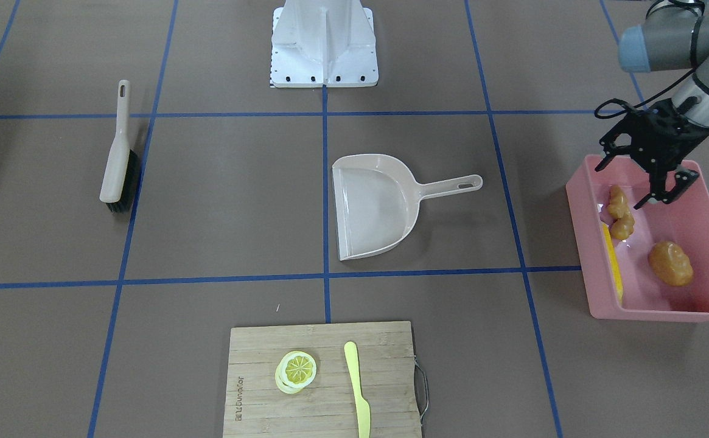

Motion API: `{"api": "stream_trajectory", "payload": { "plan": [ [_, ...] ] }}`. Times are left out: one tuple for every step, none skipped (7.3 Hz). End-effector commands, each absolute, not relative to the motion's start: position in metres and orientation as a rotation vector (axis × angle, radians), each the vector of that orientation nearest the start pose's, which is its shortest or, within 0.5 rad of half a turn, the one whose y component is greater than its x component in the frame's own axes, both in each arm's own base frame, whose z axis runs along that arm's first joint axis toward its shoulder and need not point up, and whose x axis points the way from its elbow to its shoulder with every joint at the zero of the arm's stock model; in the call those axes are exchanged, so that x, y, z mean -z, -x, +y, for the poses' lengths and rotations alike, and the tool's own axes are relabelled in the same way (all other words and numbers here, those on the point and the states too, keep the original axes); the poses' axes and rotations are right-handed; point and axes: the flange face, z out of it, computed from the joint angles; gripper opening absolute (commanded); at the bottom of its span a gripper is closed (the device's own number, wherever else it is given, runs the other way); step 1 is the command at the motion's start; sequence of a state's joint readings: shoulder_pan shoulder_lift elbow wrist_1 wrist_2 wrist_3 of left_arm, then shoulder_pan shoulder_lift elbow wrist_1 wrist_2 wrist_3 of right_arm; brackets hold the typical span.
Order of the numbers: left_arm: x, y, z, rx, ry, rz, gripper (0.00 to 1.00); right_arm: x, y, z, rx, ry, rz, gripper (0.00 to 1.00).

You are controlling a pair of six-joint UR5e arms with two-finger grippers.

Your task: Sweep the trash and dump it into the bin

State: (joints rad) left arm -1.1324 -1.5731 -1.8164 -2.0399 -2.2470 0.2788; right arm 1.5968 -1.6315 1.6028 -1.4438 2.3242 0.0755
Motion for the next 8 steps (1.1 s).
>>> {"api": "stream_trajectory", "payload": {
  "plan": [
    [-0.531,-0.075,-0.502,-0.573,-0.393,0.835,0.99,-0.66,-0.074,-0.469,-0.056,-0.069,-0.8,1.0],
    [-0.536,-0.06,-0.505,-0.448,-0.302,0.85,0.99,-0.661,-0.073,-0.469,-0.055,-0.066,-0.817,1.0],
    [-0.545,-0.052,-0.502,-0.423,-0.287,0.841,0.99,-0.662,-0.071,-0.468,-0.053,-0.06,-0.847,1.0],
    [-0.547,-0.04,-0.503,-0.395,-0.292,0.834,0.99,-0.66,-0.07,-0.468,-0.05,-0.062,-0.863,1.0],
    [-0.56,-0.035,-0.504,-0.38,-0.28,0.794,0.99,-0.66,-0.07,-0.468,-0.048,-0.062,-0.864,1.0],
    [-0.562,-0.03,-0.503,-0.363,-0.276,0.791,0.99,-0.66,-0.07,-0.468,-0.048,-0.062,-0.865,1.0],
    [-0.583,-0.023,-0.506,-0.264,-0.175,0.794,0.99,-0.659,-0.07,-0.468,-0.048,-0.062,-0.866,1.0],
    [-0.587,-0.011,-0.508,-0.094,-0.099,0.805,0.99,-0.659,-0.07,-0.468,-0.048,-0.064,-0.866,1.0]
  ]
}}
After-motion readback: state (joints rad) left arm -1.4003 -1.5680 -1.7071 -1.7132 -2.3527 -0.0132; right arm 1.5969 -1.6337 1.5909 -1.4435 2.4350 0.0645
